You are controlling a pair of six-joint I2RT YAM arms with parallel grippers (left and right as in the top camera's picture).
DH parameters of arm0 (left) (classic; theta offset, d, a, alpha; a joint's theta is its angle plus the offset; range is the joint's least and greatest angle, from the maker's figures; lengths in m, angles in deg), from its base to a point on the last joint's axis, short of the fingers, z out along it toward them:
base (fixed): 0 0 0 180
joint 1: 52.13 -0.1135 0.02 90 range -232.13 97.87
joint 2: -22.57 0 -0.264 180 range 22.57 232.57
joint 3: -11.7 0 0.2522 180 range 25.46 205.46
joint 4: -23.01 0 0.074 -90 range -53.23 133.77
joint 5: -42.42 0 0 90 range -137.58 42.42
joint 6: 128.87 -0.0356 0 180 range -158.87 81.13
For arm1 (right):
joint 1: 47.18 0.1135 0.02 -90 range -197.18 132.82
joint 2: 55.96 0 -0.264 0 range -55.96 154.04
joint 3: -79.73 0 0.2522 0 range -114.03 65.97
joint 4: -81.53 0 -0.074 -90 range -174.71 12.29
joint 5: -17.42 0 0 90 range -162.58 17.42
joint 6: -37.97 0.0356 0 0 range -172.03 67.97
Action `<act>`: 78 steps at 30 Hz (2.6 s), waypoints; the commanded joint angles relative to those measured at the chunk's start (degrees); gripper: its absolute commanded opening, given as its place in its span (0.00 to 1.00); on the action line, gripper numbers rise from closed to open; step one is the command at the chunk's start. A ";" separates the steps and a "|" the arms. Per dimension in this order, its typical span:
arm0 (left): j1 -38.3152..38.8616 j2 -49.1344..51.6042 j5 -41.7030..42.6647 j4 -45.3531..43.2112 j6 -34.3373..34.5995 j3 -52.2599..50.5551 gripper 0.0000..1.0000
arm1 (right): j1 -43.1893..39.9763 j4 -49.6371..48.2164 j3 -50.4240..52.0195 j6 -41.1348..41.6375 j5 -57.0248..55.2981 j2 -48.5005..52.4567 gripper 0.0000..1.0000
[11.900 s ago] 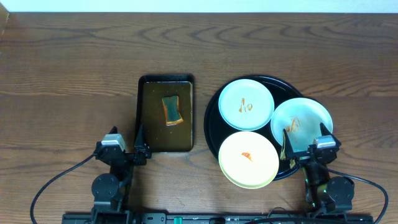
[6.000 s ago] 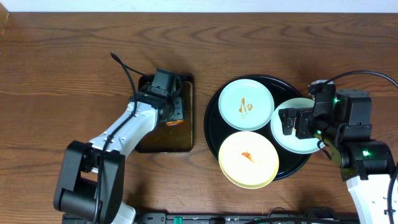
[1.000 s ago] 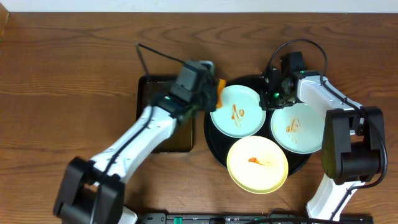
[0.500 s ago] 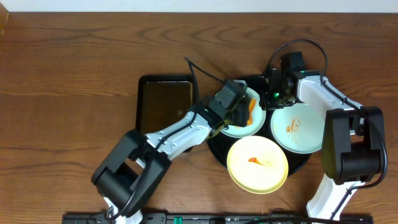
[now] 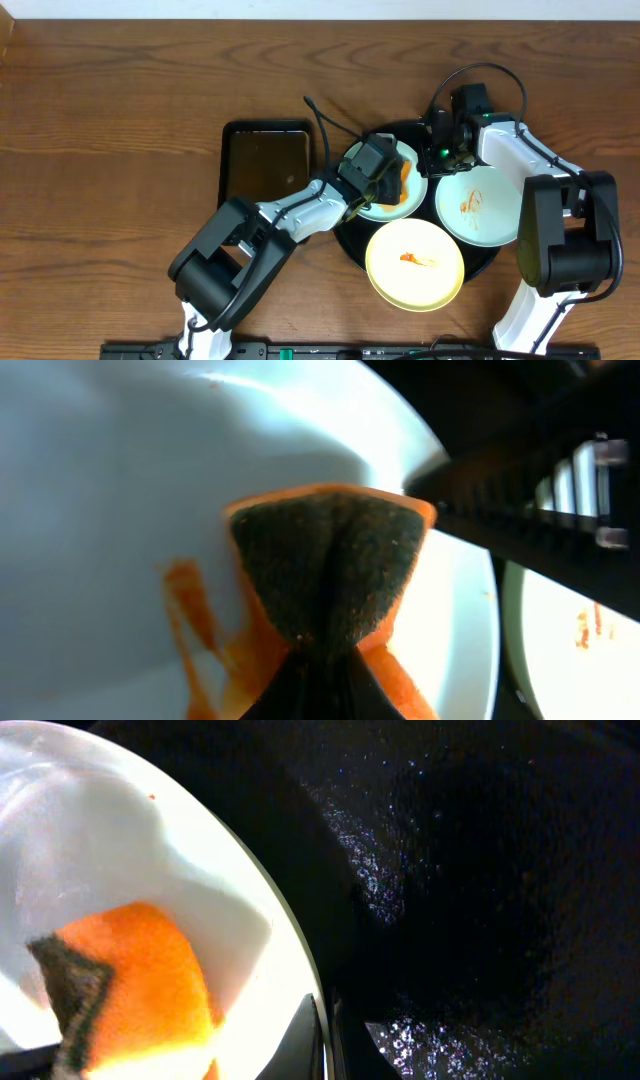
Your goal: Clean dirty plates on tray and stack at the side
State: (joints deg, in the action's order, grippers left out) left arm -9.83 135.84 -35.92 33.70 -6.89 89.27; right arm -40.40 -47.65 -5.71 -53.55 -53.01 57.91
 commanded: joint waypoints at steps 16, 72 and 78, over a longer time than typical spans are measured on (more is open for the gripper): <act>-7.82 -17.46 0.57 17.29 -6.71 0.83 0.08 | 1.55 0.63 -0.17 0.81 0.39 0.92 0.01; -25.64 -25.51 -17.97 40.81 -6.91 0.09 0.08 | 13.31 8.85 -2.49 0.79 -41.81 -22.25 0.01; -25.64 -25.51 -17.97 40.83 -6.88 0.09 0.09 | 8.83 9.18 -2.49 3.19 -27.67 -21.90 0.01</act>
State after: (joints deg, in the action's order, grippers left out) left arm -35.22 110.31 -52.53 74.31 -13.42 89.97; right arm -28.88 -39.22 -7.35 -52.63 -89.81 35.92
